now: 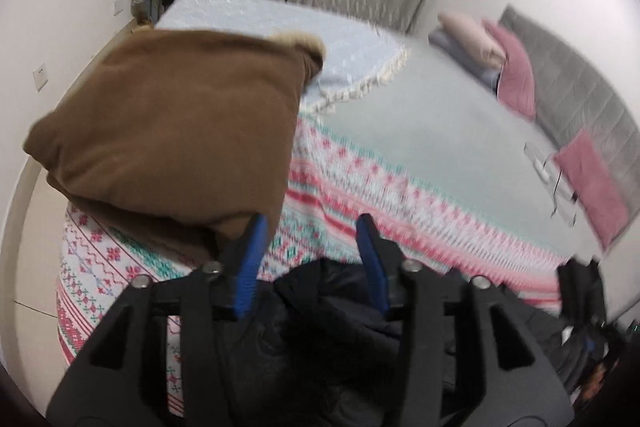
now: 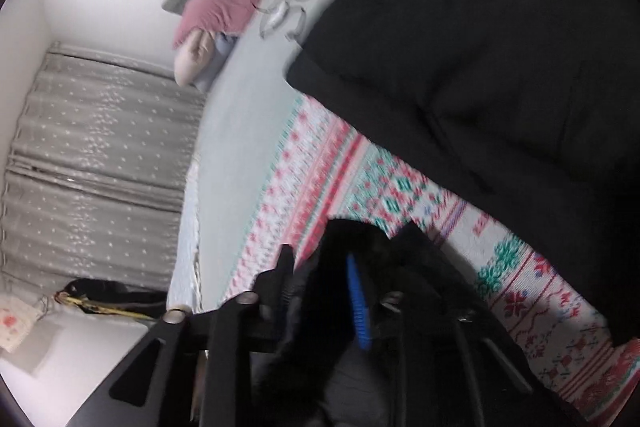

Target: Fold large clothes

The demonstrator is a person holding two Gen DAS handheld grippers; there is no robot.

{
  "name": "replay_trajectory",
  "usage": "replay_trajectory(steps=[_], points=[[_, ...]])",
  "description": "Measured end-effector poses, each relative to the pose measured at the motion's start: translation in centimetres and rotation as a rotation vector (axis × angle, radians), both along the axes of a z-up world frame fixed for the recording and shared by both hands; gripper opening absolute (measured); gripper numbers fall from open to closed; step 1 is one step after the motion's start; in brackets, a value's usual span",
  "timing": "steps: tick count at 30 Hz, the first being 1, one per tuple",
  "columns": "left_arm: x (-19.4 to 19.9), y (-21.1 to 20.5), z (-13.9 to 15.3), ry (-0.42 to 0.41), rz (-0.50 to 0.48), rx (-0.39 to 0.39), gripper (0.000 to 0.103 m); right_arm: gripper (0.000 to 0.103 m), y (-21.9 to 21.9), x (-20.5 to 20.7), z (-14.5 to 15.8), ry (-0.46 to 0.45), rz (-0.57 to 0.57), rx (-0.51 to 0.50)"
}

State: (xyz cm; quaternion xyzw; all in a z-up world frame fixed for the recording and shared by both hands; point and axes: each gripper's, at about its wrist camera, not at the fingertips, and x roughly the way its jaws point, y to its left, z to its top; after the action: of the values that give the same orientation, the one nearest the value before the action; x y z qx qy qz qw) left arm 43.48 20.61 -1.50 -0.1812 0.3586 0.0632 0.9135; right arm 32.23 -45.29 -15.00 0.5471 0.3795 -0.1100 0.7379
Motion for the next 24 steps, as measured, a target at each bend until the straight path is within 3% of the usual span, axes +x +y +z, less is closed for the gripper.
replay_trajectory(steps=[2, 5, 9, 13, 15, 17, 19, 21, 24], points=[[-0.2, 0.3, 0.4, 0.012, 0.007, -0.011, 0.049, 0.04, 0.4, -0.1, 1.7, 0.007, 0.037, -0.09], [-0.9, -0.3, 0.8, 0.024, -0.041, -0.042, 0.049, 0.04, 2.1, 0.4, 3.6, 0.02, 0.19, -0.195], [-2.3, -3.3, 1.4, 0.026, -0.131, -0.003, 0.049, 0.04, 7.9, 1.2, 6.0, 0.012, 0.629, -0.388], [-3.9, -6.4, 1.1, 0.046, -0.205, 0.021, 0.049, 0.04, 13.8, -1.5, 7.9, -0.116, 0.93, -0.447], [-4.6, -7.5, 0.8, 0.052, -0.234, 0.033, 0.049, 0.04, 16.7, -3.2, 9.6, -0.224, 1.043, -0.482], [-5.0, -8.1, 0.7, 0.048, -0.245, 0.05, 0.049, 0.04, 20.3, -4.6, 11.4, -0.365, 1.193, -0.458], [-5.4, -8.6, 0.6, 0.048, -0.264, 0.071, 0.049, 0.043, 23.6, -5.4, 11.9, -0.435, 1.307, -0.436], [-5.6, -8.6, 0.4, 0.051, -0.263, 0.071, 0.049, 0.047, 26.5, -4.7, 10.9, -0.376, 1.363, -0.465], [-5.6, -7.8, 0.1, 0.064, -0.245, 0.057, 0.049, 0.047, 29.2, -1.5, 8.1, -0.242, 1.346, -0.539]])
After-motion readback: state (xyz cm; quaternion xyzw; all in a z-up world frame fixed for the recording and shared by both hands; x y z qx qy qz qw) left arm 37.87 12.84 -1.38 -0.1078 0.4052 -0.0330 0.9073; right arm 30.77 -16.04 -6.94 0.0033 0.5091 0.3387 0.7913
